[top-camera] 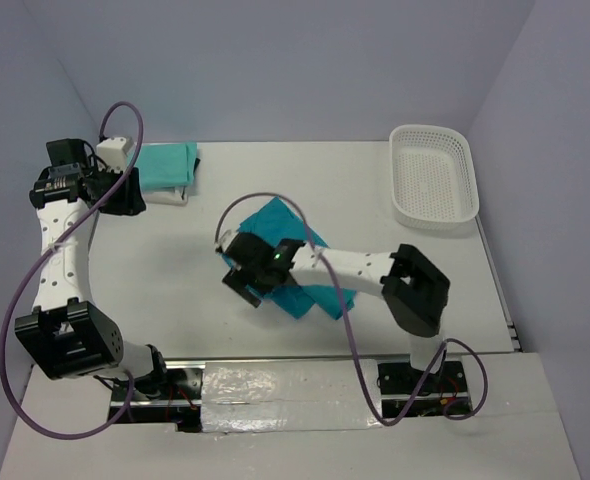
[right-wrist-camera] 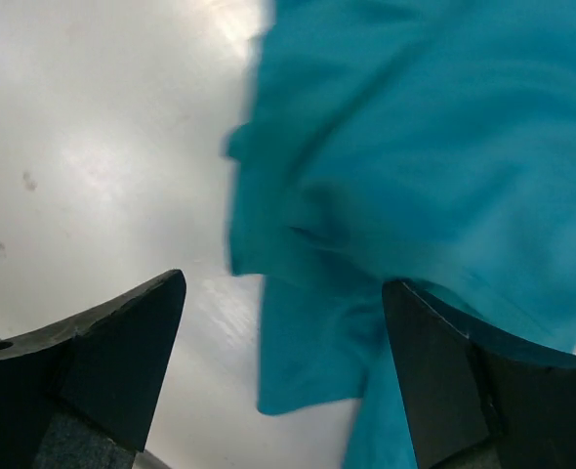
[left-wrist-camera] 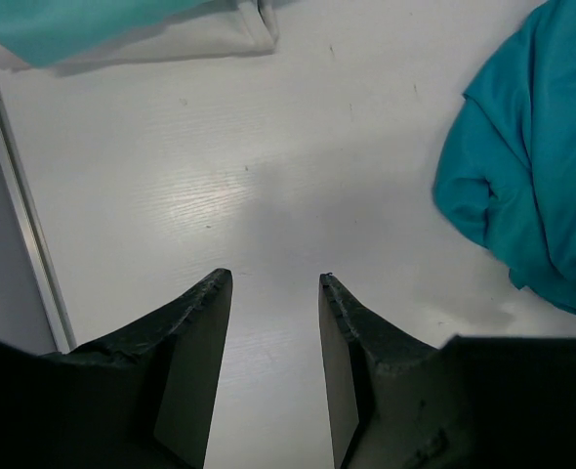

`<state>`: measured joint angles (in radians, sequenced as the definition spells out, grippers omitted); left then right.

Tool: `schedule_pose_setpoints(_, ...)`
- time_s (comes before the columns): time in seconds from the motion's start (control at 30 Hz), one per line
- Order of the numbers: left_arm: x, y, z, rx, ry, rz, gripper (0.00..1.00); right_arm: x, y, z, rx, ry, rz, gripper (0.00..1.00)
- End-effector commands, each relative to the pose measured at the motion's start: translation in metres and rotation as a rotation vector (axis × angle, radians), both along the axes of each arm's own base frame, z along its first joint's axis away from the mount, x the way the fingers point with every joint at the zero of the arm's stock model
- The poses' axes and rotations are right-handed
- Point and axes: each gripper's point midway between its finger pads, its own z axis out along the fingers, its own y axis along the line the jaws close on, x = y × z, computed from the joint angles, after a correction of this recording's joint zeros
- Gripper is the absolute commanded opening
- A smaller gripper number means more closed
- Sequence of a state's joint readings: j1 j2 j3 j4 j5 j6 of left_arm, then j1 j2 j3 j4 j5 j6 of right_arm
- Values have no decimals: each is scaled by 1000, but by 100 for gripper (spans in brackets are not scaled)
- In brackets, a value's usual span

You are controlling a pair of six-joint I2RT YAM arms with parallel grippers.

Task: Fold and stack the t-shirts
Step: Move the tshirt to the center of the board, then flatten out the tshirt

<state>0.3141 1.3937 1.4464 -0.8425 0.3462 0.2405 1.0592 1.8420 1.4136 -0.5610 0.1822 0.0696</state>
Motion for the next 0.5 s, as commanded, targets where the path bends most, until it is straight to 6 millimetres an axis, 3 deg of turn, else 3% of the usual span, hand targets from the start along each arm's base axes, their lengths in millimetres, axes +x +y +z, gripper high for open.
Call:
schedule_pose_setpoints(0.0,6,8,15,44,-63,1,53,-10,34,-4,-89,-144,220,87)
schedule_pose_setpoints(0.13,5,15,10,67,-45,25,53,-15,38,-35,-149,-104,226,72)
schedule_pose_setpoints(0.23,3,17,9,76,-40,29,53,-16,30,-61,-224,-64,213,69)
schedule_pose_setpoints(0.4,4,17,11,75,-42,30,53,0,17,-77,-305,-71,118,59)
schedule_pose_setpoints(0.47,3,17,12,72,-41,30,53,5,16,-77,-292,-42,86,49)
